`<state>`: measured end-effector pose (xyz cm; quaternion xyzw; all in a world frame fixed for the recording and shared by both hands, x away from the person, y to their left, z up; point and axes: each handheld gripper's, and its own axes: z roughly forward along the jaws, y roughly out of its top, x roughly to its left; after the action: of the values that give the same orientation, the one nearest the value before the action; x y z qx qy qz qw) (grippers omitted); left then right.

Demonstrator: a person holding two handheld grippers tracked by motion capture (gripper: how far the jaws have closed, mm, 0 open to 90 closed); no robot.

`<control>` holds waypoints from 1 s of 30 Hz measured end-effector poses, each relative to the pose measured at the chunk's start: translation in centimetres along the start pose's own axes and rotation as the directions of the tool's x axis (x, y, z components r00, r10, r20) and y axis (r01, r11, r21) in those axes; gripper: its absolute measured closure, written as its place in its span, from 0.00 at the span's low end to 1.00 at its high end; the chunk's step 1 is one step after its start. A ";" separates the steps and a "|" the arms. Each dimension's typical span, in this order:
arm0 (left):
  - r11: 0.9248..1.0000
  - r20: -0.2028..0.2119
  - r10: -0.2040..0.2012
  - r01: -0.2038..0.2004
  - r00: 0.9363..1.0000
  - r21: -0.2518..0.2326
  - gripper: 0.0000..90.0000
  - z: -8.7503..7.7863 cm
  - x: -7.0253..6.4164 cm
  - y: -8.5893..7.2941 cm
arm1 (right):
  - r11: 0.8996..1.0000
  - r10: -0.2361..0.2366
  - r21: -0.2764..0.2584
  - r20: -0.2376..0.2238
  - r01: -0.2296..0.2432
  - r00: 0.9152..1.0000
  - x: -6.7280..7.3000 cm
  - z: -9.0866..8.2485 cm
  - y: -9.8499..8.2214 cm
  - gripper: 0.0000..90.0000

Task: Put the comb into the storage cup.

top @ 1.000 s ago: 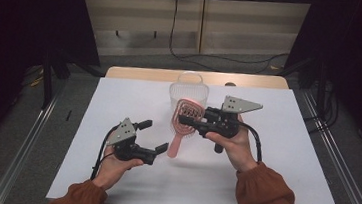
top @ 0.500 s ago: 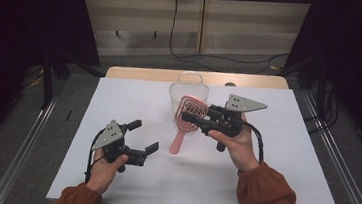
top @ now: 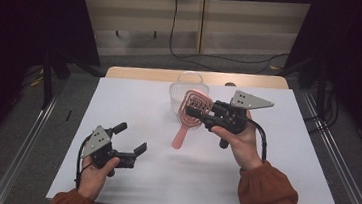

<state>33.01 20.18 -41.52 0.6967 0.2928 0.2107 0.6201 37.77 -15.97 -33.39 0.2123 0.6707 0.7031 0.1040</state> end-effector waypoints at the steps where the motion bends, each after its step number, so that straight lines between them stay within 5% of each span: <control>1: 1.000 -0.001 0.010 -0.010 1.000 0.001 0.03 -0.2 0.1 0.0 | 1.000 -0.002 0.001 0.007 0.002 1.000 0.0 0.1 0.2 0.72; 13: 1.000 -0.078 -0.007 0.006 0.997 -0.012 0.03 -2.3 0.5 -0.6 | 1.000 -0.017 -0.006 0.048 0.017 0.999 -0.4 0.4 1.8 0.72; 23: 0.999 -0.171 -0.035 0.030 0.985 -0.030 0.05 -4.6 1.0 -1.2 | 1.000 -0.030 0.007 0.108 0.030 0.994 -1.4 0.4 2.6 0.72; 30: 0.997 -0.194 -0.068 0.060 0.979 -0.046 0.05 -4.9 1.8 -1.4 | 1.000 -0.020 -0.014 0.153 0.023 0.988 -2.3 0.5 3.0 0.72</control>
<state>30.89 25.07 -42.29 0.6502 0.3703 0.2641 0.6086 40.48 -16.76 -30.82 0.2576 0.6574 0.6888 0.1644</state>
